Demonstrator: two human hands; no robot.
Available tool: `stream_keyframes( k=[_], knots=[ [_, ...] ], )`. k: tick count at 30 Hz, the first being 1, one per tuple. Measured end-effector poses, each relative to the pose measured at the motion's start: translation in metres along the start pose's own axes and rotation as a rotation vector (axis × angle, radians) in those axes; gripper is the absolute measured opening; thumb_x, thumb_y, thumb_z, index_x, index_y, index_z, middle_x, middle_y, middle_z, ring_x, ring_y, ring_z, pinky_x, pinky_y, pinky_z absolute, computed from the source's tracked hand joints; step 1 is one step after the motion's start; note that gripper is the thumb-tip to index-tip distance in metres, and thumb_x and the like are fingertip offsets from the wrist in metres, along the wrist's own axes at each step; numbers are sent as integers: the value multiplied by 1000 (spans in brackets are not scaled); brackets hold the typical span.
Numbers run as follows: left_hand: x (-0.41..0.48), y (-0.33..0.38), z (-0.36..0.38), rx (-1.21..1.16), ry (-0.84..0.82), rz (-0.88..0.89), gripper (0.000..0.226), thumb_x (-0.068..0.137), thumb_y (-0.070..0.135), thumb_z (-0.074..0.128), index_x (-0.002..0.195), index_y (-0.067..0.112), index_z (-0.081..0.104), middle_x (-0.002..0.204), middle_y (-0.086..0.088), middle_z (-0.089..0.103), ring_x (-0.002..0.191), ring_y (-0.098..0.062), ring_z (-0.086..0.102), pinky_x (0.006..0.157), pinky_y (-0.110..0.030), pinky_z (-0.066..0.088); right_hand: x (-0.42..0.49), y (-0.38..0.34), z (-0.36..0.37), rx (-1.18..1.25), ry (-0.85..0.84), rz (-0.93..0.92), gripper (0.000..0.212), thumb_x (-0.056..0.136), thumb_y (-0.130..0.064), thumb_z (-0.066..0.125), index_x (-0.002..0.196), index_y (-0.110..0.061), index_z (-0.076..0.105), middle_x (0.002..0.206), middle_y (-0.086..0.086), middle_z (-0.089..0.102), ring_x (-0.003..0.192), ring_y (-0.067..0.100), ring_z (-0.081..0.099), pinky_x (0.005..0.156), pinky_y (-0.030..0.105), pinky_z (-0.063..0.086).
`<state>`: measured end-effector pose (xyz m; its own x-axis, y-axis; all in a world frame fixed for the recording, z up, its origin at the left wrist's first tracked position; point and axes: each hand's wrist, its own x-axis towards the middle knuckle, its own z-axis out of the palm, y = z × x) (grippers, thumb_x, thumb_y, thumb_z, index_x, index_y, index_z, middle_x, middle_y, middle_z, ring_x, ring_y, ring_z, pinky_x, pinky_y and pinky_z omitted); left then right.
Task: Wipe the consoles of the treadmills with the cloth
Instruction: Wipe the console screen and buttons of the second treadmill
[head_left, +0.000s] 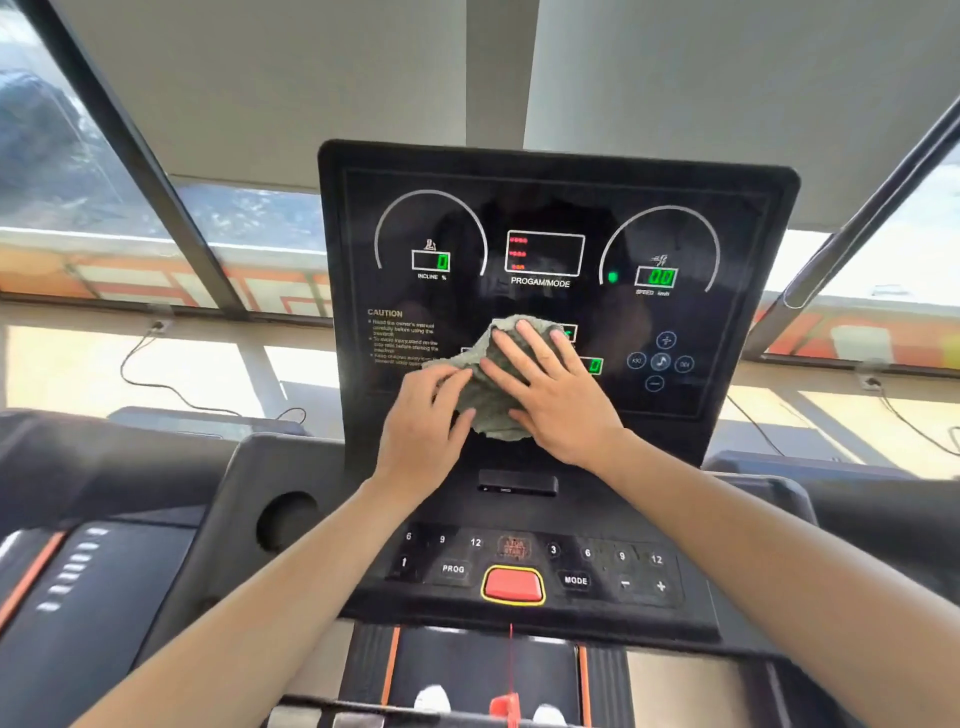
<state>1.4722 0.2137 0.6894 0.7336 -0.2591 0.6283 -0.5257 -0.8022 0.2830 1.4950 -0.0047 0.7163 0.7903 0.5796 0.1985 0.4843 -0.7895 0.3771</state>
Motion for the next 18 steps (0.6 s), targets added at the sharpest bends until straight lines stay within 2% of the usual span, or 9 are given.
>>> stream_keyframes(
  k=[3,5,7,11,18],
  knots=[
    [-8,1,18,26,-158,145,56,97,11,62,149,0,44,154,-17,42,144,-30,38,119,-42,35,-8,-4,2,11,-1,8,79,98,-45,49,161,-20,8,168,6,0,154,30,-6,124,52,6],
    [-6,-3,25,118,-224,174,62,101,17,56,156,2,31,164,-18,27,152,-30,25,124,-45,26,-13,-3,2,18,7,27,79,100,-44,46,160,-14,4,168,8,1,154,29,-6,124,50,7],
    [1,-6,24,172,-228,172,63,104,22,53,157,2,27,166,-18,19,155,-31,18,125,-47,21,-15,2,0,29,17,47,77,102,-44,43,160,-13,1,167,10,2,154,30,-5,124,49,9],
    [33,-10,13,189,-186,137,68,103,35,53,158,5,26,167,-18,16,155,-32,16,127,-47,15,2,17,-13,13,40,94,76,103,-49,40,161,-18,3,167,14,5,154,33,-5,124,51,9],
    [114,-38,-23,265,-118,161,77,99,46,55,158,7,25,166,-21,15,154,-36,16,126,-49,16,68,44,-55,-13,149,150,75,101,-52,41,161,-25,5,167,17,1,153,35,-5,123,53,8]
  ],
)
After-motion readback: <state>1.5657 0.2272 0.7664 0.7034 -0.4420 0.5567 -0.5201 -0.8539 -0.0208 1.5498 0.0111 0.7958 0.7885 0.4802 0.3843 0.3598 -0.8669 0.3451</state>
